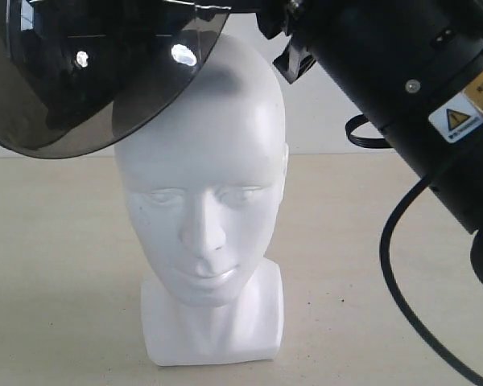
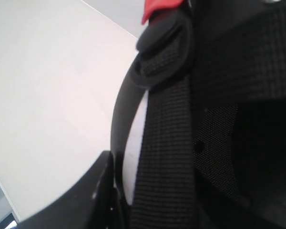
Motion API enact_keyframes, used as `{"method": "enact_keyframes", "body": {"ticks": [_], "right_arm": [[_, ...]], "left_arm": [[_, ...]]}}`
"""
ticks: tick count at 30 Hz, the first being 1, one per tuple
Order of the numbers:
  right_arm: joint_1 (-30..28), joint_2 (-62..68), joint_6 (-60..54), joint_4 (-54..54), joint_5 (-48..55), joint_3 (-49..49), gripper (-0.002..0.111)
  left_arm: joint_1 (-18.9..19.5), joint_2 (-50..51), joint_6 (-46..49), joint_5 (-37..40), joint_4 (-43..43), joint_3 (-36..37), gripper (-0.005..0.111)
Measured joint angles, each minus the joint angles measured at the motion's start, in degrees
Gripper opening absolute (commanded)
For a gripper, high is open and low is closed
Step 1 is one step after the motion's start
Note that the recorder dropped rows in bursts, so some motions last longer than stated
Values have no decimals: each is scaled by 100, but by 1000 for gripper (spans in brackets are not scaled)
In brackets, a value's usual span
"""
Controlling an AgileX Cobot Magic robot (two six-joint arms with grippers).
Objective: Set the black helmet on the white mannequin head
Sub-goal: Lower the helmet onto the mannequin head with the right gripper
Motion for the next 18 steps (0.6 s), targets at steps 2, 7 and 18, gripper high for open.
{"method": "enact_keyframes", "body": {"ticks": [2, 7, 18], "right_arm": [[0, 0, -60, 0, 8, 0, 0], [0, 13, -104, -13, 8, 0, 0], [0, 26, -136, 407, 68, 12, 0]], "left_arm": [[0, 0, 0, 0, 0, 0, 4], [0, 0, 0, 0, 0, 0, 4], [0, 0, 0, 0, 0, 0, 4]]}}
